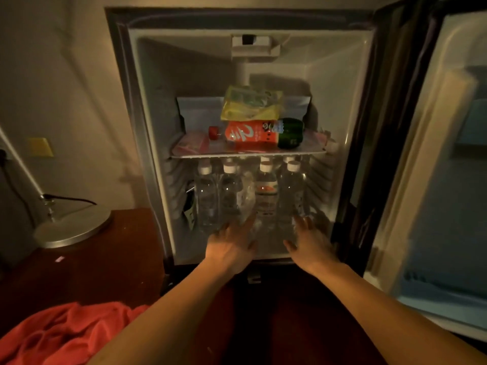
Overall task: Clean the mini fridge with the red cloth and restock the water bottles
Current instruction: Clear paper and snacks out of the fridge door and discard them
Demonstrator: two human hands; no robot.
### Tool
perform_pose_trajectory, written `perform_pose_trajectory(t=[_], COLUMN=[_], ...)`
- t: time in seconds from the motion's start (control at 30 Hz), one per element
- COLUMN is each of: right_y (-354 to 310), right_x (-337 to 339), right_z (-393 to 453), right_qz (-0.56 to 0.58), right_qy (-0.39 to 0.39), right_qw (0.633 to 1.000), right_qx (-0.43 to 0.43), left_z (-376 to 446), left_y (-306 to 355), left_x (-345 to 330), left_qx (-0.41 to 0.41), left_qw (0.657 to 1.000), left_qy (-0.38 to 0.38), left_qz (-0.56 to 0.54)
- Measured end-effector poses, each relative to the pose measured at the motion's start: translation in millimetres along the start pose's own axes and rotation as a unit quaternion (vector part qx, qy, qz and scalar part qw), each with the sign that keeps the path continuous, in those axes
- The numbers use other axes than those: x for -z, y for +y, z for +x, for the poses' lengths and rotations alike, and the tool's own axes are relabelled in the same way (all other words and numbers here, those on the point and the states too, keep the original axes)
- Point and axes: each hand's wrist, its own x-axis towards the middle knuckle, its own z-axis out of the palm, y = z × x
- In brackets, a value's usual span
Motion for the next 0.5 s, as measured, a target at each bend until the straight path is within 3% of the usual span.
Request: perform_pose_trajectory(t=[0.1, 0.3, 0.5], right_y=[6.1, 12.0, 3.2], right_x=[-10.8, -14.1, -1.6], right_z=[6.0, 9.1, -10.2], right_qz=[-0.011, -0.039, -0.038], right_qy=[0.019, 0.05, 0.05], right_qw=[1.0, 0.997, 0.997], right_qx=[-0.007, 0.045, 0.046], left_z=[17.9, 19.3, -2.9], left_y=[6.5, 8.9, 3.7], left_x=[-9.7, -12.8, 0.4], left_qx=[0.014, 0.056, 0.026], left_qw=[0.999, 0.997, 0.999], left_qy=[0.041, 0.036, 0.023], left_qz=[0.019, 0.029, -0.023])
